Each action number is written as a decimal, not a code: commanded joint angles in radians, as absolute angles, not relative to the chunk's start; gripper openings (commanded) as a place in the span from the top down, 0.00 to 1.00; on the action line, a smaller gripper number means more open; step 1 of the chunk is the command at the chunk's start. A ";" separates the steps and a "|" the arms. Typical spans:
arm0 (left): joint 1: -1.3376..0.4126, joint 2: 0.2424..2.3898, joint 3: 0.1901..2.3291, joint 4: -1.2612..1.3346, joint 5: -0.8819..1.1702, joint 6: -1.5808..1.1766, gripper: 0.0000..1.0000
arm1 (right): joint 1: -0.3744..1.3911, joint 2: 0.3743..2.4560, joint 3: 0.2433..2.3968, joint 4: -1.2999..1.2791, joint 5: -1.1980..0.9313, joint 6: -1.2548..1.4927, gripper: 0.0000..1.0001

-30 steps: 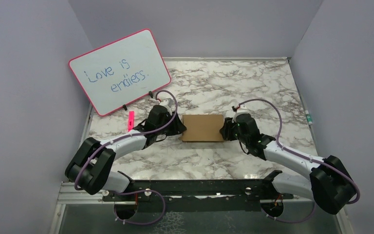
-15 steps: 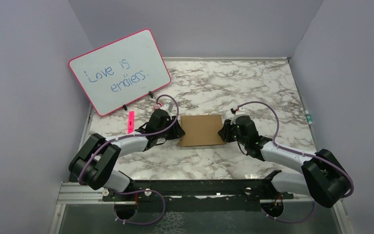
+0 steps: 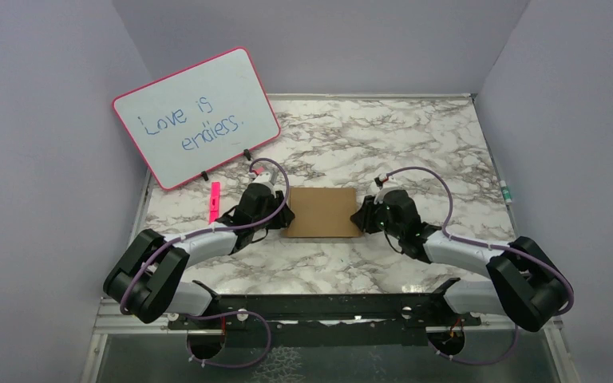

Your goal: Fold the paper box

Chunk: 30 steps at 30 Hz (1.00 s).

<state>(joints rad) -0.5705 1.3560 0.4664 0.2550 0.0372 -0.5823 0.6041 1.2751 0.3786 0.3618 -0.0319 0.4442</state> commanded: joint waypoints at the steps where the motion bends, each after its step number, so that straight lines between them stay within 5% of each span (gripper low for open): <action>1: -0.565 1.357 0.428 0.185 -0.029 -0.540 0.63 | 0.621 1.224 0.374 0.225 -0.031 0.474 0.69; 8: -0.565 1.353 0.411 0.203 -0.019 -0.548 0.63 | 0.621 1.133 0.357 0.180 0.037 0.494 0.67; 30: -0.541 1.429 0.496 0.257 -0.074 -0.527 0.61 | 0.650 1.301 0.318 0.304 -0.129 0.548 0.75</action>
